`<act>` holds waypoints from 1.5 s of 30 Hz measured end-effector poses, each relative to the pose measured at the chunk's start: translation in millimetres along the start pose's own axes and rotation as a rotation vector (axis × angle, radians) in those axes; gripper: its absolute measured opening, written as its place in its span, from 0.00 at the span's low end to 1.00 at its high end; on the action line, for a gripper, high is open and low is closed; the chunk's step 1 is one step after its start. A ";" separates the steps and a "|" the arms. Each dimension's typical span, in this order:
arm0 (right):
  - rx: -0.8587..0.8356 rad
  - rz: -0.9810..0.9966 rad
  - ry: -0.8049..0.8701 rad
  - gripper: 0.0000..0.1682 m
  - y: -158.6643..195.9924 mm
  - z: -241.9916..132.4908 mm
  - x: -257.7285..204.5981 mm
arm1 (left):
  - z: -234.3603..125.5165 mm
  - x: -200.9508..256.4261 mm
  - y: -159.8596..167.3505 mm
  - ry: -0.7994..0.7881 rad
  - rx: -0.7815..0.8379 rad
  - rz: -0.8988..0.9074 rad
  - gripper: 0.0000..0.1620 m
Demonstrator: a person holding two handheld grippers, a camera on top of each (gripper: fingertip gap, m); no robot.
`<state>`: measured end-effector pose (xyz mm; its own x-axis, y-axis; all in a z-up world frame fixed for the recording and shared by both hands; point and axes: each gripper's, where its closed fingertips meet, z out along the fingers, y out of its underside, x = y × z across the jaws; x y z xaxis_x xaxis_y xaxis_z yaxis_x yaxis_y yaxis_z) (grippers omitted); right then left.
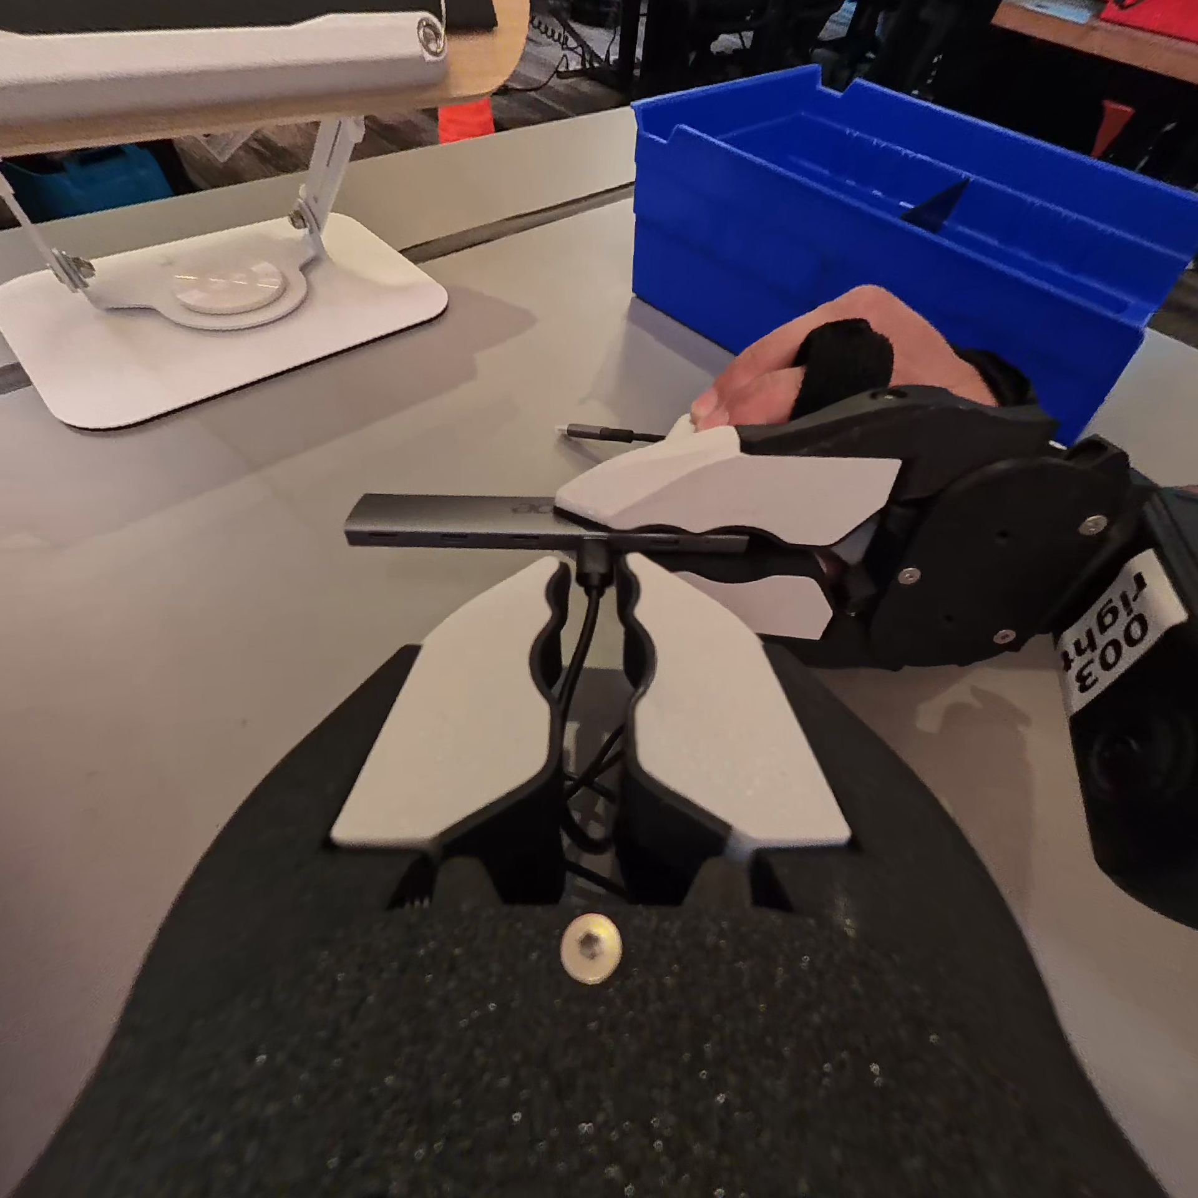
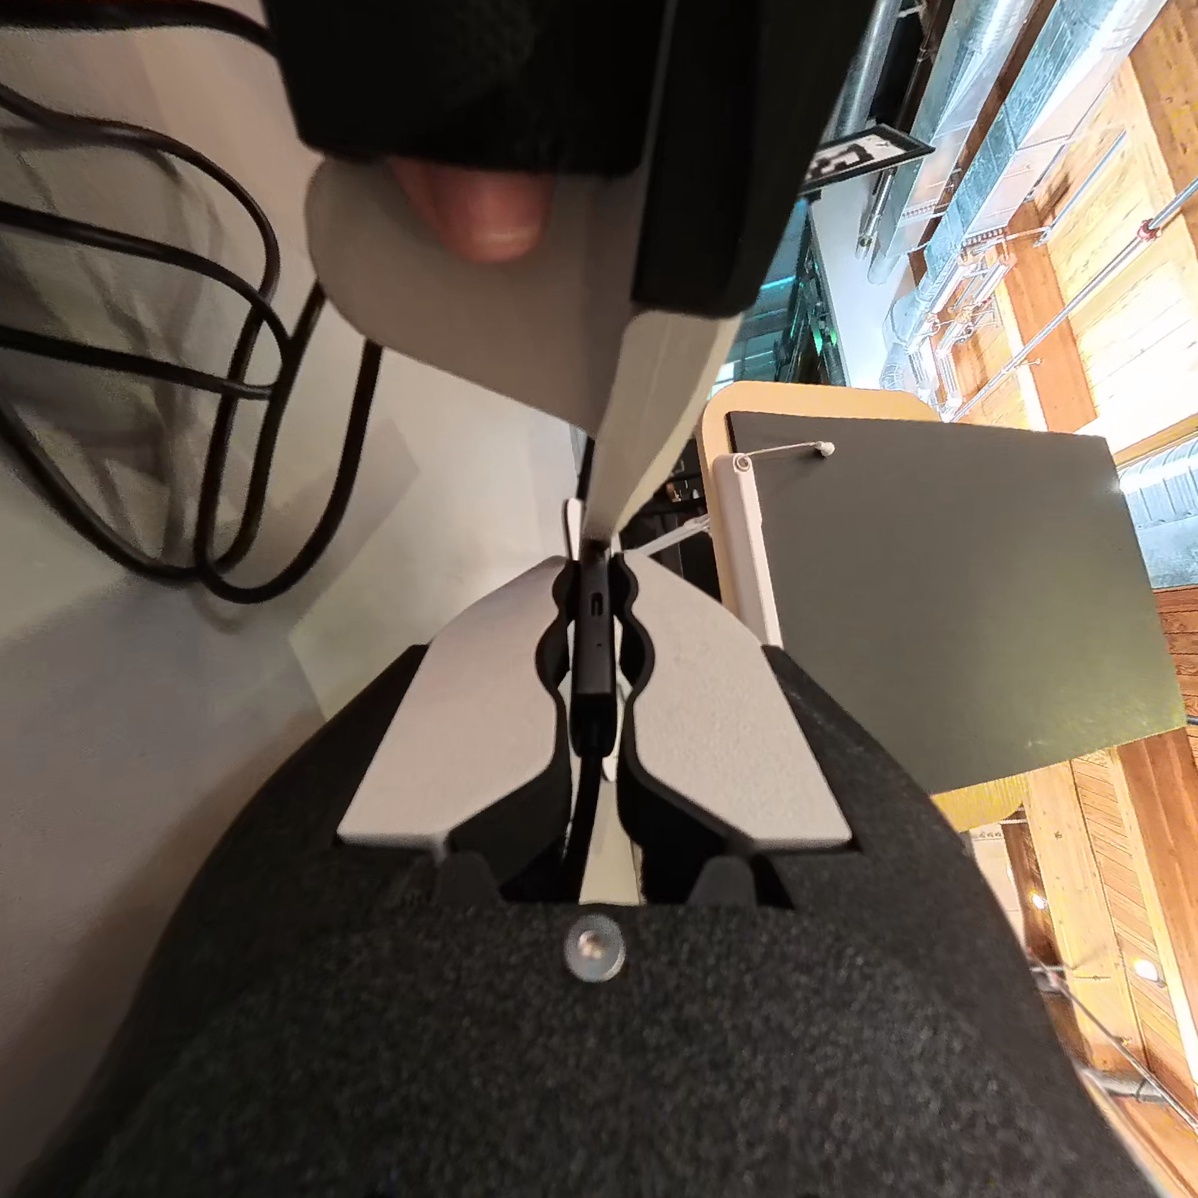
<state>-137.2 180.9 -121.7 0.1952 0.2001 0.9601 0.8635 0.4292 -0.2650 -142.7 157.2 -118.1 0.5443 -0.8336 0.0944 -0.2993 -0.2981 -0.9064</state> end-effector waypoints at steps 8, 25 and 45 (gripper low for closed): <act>0.015 -0.001 0.021 0.06 -4.4 -3.5 4.7 | -2.8 4.0 -2.1 0.018 -0.009 0.018 0.06; -0.017 -0.047 0.043 0.05 -5.9 -3.6 4.1 | -1.6 3.4 -1.2 0.016 -0.018 -0.014 0.07; 0.016 0.092 0.010 0.06 4.8 -1.7 4.0 | -168.4 40.3 72.5 0.027 0.093 -0.311 0.16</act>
<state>-131.5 182.3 -119.0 0.2786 0.2303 0.9324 0.8342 0.4231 -0.3537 -274.4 23.6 -110.7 0.5770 -0.7219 0.3821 -0.0487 -0.4974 -0.8662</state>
